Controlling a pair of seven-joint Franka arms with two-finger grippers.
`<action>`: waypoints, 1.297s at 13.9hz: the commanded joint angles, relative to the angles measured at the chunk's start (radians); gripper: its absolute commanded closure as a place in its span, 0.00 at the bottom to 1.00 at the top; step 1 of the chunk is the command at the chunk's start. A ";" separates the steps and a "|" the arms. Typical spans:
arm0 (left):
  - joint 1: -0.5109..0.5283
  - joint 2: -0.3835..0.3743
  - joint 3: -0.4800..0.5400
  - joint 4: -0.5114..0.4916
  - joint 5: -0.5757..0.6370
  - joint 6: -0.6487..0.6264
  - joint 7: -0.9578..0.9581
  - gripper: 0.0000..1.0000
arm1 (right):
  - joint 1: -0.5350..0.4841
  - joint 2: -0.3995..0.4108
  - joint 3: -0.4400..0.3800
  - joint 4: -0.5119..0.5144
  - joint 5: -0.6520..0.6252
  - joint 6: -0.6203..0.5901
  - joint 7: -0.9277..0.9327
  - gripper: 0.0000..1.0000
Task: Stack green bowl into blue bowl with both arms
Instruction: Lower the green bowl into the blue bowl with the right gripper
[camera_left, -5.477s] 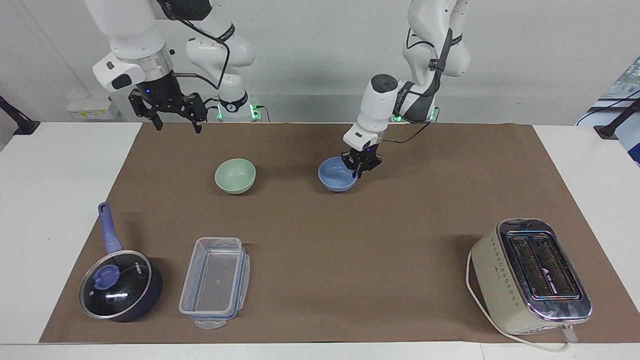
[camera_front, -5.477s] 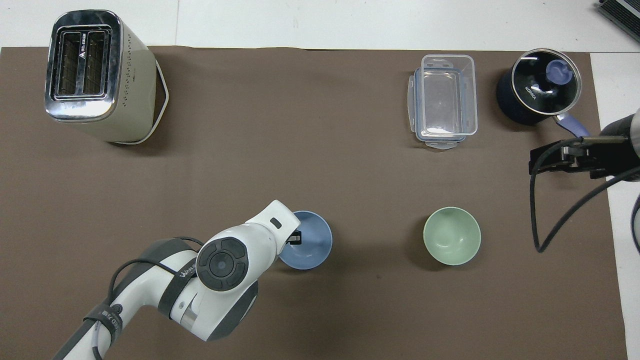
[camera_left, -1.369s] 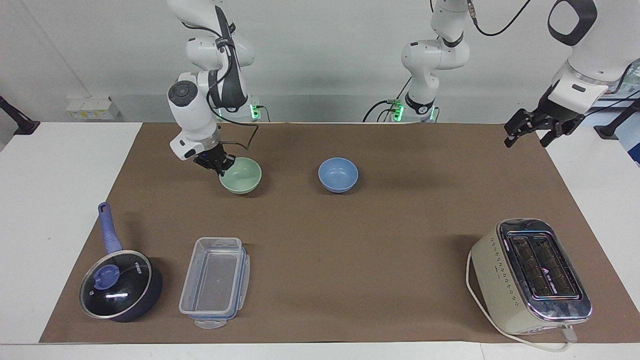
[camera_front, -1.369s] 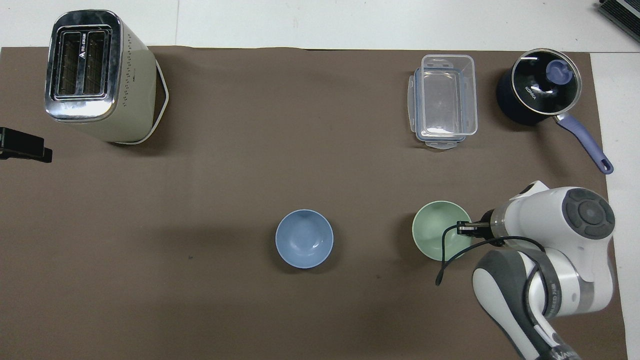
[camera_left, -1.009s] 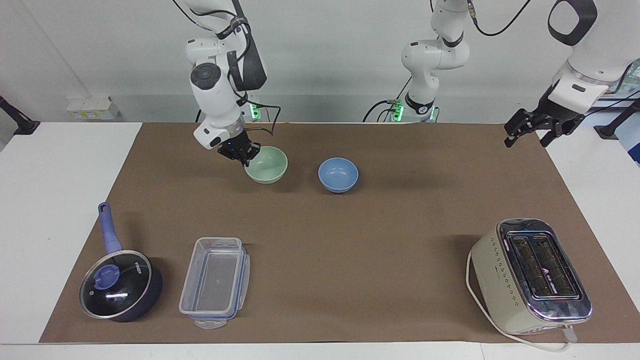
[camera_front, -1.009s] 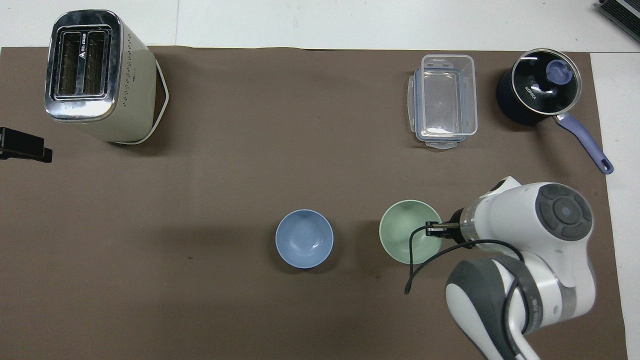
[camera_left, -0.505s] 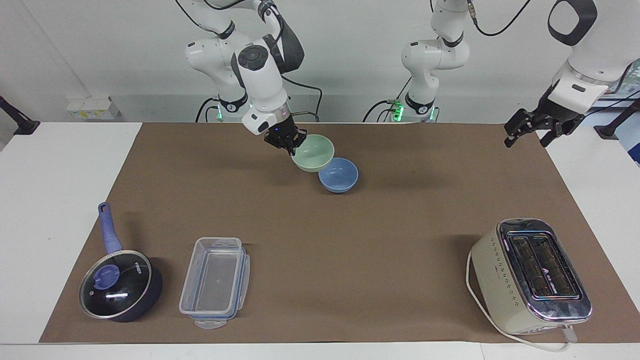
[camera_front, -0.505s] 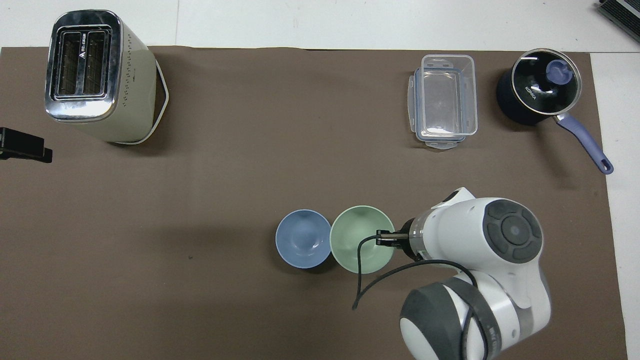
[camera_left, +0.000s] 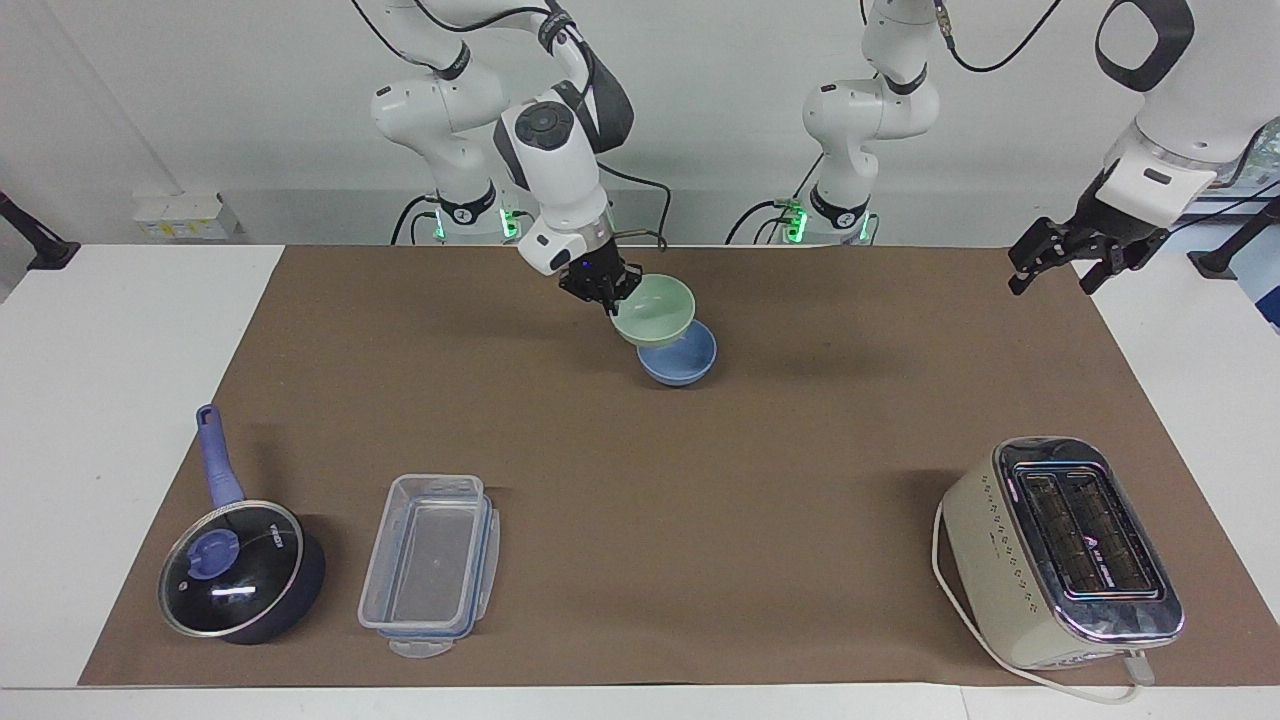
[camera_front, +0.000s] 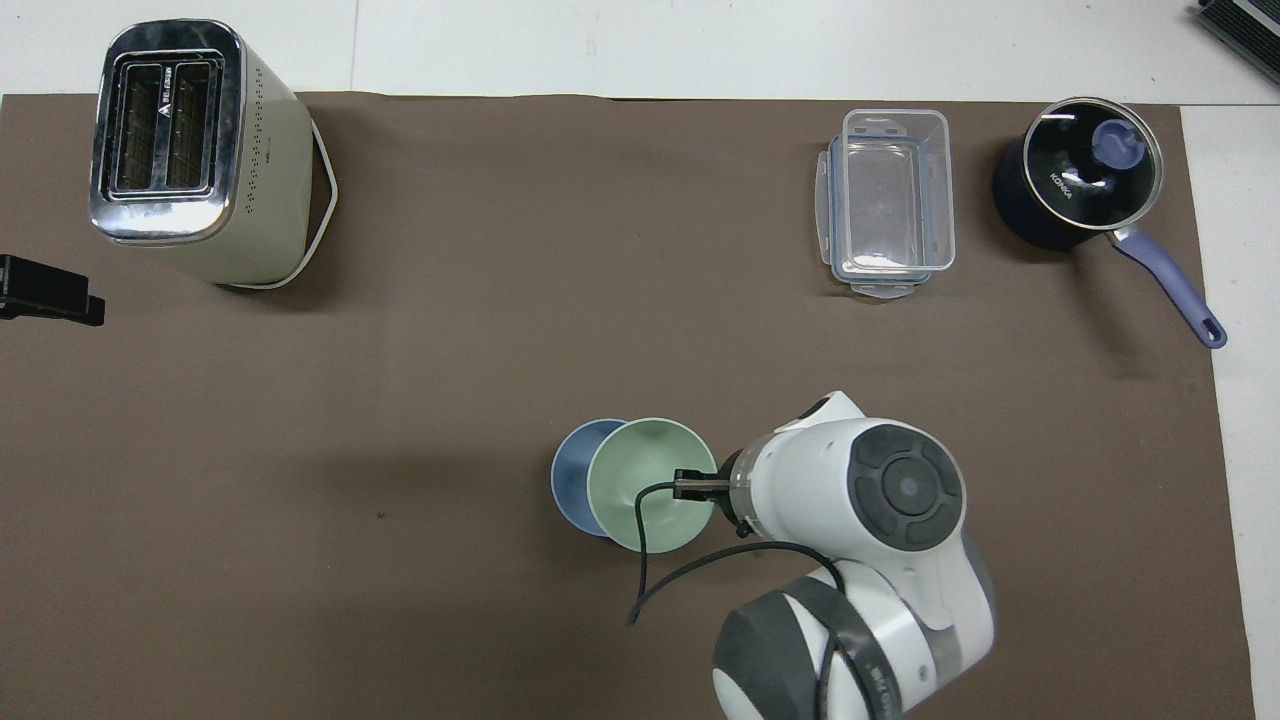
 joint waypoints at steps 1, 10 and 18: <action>-0.004 -0.006 0.001 0.005 0.016 -0.015 -0.012 0.00 | 0.011 0.034 0.003 0.014 0.024 0.030 0.005 1.00; -0.004 -0.006 0.001 0.005 0.016 -0.015 -0.012 0.00 | 0.037 0.085 0.001 0.007 0.022 0.103 0.005 1.00; -0.004 -0.006 0.001 0.005 0.016 -0.015 -0.012 0.00 | 0.039 0.080 0.001 0.007 0.010 0.090 0.003 0.73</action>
